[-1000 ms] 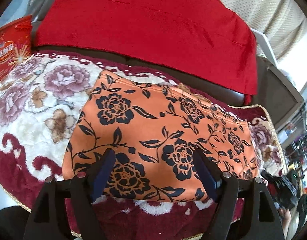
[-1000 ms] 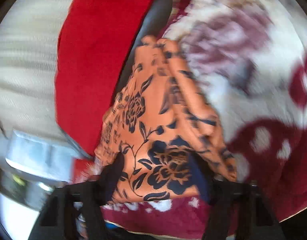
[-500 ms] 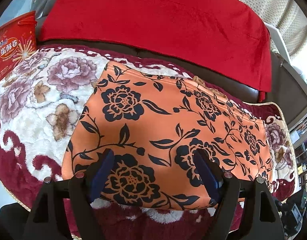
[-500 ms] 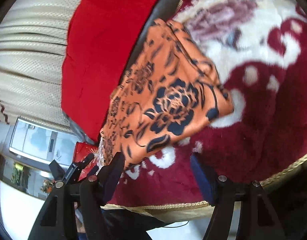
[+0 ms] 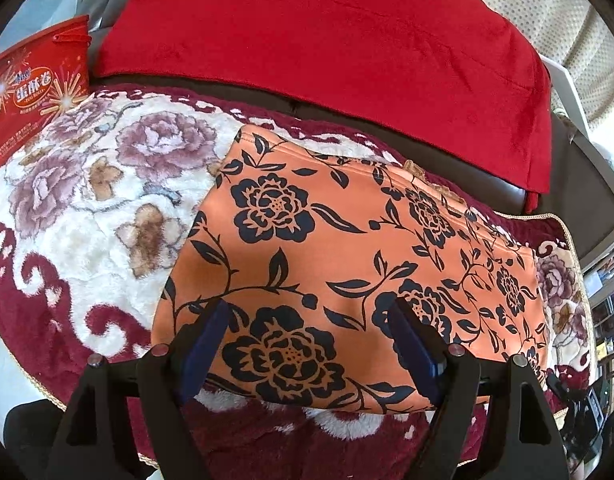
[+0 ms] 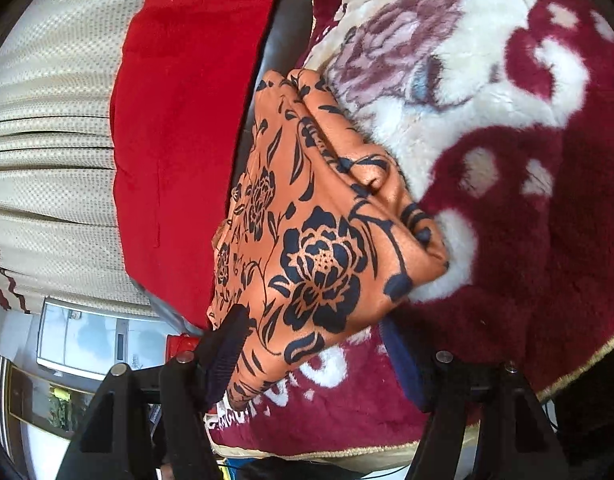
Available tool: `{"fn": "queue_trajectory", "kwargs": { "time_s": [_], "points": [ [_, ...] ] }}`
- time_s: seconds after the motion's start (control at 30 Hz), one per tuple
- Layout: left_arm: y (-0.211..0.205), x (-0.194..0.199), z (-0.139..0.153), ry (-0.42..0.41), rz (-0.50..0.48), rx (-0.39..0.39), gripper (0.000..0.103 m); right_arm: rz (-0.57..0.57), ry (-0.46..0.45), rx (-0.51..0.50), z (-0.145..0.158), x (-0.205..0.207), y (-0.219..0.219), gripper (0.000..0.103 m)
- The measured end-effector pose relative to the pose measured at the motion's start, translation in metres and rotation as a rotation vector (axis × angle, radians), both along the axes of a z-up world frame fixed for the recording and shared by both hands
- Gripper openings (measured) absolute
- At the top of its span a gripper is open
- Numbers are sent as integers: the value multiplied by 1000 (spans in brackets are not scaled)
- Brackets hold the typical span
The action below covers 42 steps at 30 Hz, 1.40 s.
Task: Fold small clothes
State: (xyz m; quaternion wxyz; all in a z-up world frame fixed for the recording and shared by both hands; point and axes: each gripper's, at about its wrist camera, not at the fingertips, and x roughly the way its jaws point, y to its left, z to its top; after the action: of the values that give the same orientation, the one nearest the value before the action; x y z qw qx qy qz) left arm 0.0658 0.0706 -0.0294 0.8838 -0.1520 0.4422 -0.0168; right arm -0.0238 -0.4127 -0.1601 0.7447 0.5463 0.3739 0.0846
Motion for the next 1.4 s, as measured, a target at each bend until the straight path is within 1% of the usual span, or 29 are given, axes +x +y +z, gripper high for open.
{"fn": "queue_trajectory", "kwargs": {
  "time_s": [0.1,0.17,0.23,0.33,0.43,0.53,0.57,0.6,0.63,0.67,0.7,0.77,0.83,0.87,0.9,0.93,0.97,1.0,1.03,1.07,1.1,1.13,1.17,1.2,1.23,1.3,1.37,1.4],
  "points": [
    [-1,0,2,2,-6,-8,82,-5,5,-14,0,-6,-2,72],
    [-3,-1,5,-8,-8,-15,82,-27,12,0,-3,-9,-6,72],
    [-6,0,6,-11,-8,-16,82,-39,7,-5,0,-9,-7,72],
    [-18,7,5,0,-24,-7,82,-46,-14,-32,5,-12,-12,73],
    [-34,14,5,-20,-36,-10,82,-68,-25,-40,9,-7,-21,73],
    [-53,26,-5,-17,-57,-7,82,-50,-16,-42,5,3,-22,73],
    [-60,31,-11,-5,-69,1,82,-43,-14,-54,5,6,-21,73],
    [-68,37,-22,26,-85,21,82,-29,-20,-89,7,11,-18,71],
    [-73,42,-31,54,-94,40,82,-22,-31,-132,11,14,-15,52],
    [-77,45,-40,68,-99,72,82,-9,-41,-192,17,18,-10,30],
    [-79,44,-41,50,-102,93,82,5,-36,-248,23,22,-6,11],
    [-79,40,-35,31,-113,95,82,15,-47,-311,33,25,2,10],
    [-72,35,-24,14,-97,38,82,-2,-76,-430,54,16,11,9],
    [-68,32,-16,-12,-78,11,82,-8,-76,-473,60,11,15,9],
    [-68,31,-10,-37,-64,2,83,-8,-60,-487,57,9,16,9],
    [-69,32,-7,-56,-59,9,83,-2,-31,-479,48,8,14,10],
    [-73,34,-8,-60,-68,24,87,9,8,-452,34,9,11,11],
    [-79,39,-14,-44,-98,51,88,14,23,-364,15,7,4,14],
    [-85,46,-25,0,-132,90,88,5,7,-304,10,5,-1,18],
    [-90,51,-36,49,-150,129,88,1,-4,-280,12,3,-4,22],
    [-94,51,-43,39,-153,168,89,0,-9,-297,17,-3,-9,36],
    [-95,47,-42,2,-149,185,90,-15,-16,-326,28,-7,-14,65],
    [-97,45,-43,-6,-148,192,90,-39,-32,-351,39,-10,-19,77],
    [-98,45,-43,-5,-147,197,91,-59,-54,-375,49,-12,-25,84],
    [-97,46,-44,-7,-147,196,91,-56,-74,-391,57,-8,-30,84],
    [-95,48,-44,-7,-149,188,92,-11,-93,-395,69,14,-38,84],
    [-95,47,-45,-10,-151,188,92,62,-98,-358,72,57,-45,83],
    [-95,47,-45,-13,-152,191,92,86,-85,-355,72,83,-48,83]
  ]
}}
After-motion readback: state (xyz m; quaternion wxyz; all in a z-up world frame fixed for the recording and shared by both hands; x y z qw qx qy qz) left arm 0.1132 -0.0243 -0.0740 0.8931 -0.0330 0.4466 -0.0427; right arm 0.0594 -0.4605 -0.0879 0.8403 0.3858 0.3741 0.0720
